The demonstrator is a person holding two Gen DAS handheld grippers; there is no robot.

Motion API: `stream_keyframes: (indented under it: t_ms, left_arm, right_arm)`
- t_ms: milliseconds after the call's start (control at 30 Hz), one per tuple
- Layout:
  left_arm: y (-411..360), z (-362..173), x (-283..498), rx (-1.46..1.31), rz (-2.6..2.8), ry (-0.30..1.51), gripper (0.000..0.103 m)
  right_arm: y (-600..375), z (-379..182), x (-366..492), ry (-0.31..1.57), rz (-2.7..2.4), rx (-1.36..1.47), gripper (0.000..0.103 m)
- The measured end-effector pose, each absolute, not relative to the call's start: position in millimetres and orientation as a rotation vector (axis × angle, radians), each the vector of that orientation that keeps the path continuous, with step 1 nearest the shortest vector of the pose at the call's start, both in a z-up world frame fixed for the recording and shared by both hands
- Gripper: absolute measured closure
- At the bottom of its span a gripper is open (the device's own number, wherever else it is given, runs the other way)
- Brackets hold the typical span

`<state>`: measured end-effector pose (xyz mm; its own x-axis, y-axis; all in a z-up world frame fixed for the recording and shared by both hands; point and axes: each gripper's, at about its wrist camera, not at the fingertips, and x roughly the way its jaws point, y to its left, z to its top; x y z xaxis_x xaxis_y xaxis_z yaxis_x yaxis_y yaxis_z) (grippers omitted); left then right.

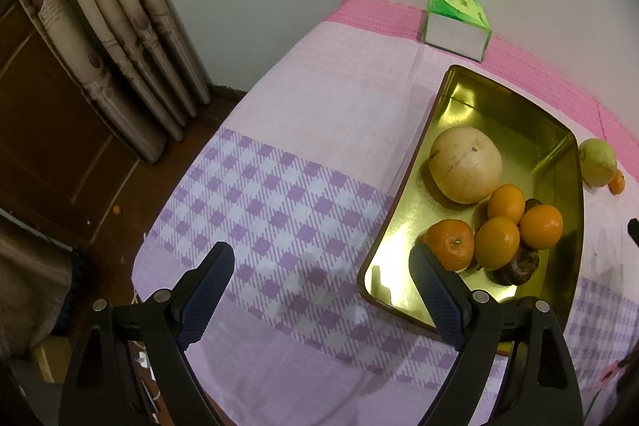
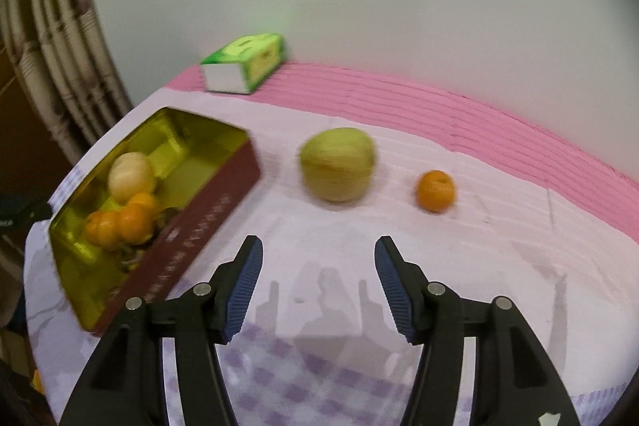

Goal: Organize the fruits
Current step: 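Close the right gripper around the small tangerine and lift it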

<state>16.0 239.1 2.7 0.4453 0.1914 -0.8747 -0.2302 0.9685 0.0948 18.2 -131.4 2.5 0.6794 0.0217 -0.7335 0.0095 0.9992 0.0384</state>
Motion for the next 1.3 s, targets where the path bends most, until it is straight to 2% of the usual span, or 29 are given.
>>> stream_keyframes:
  t_ms: [433,900,1033,1300]
  left_arm:
    - [235,1,20,-0.011,0.254,1.072,0.014]
    - [216,4,32,0.017,0.241,1.086,0.014]
    - [196,7,39,0.046,0.205,1.084,0.014]
    - [159,15,47,0.106,0.137,1.071,0.014]
  right_arm:
    - [-197,-21,49,0.827,-0.127,0.071,0.047]
    - [-213,-49,96,0.843,-0.125,0.081,0.05]
    - [-211,-53,100,0.847,-0.115,0.074,0.057]
    - [-208,-56,102,0.857,-0.107,0.071,0.064]
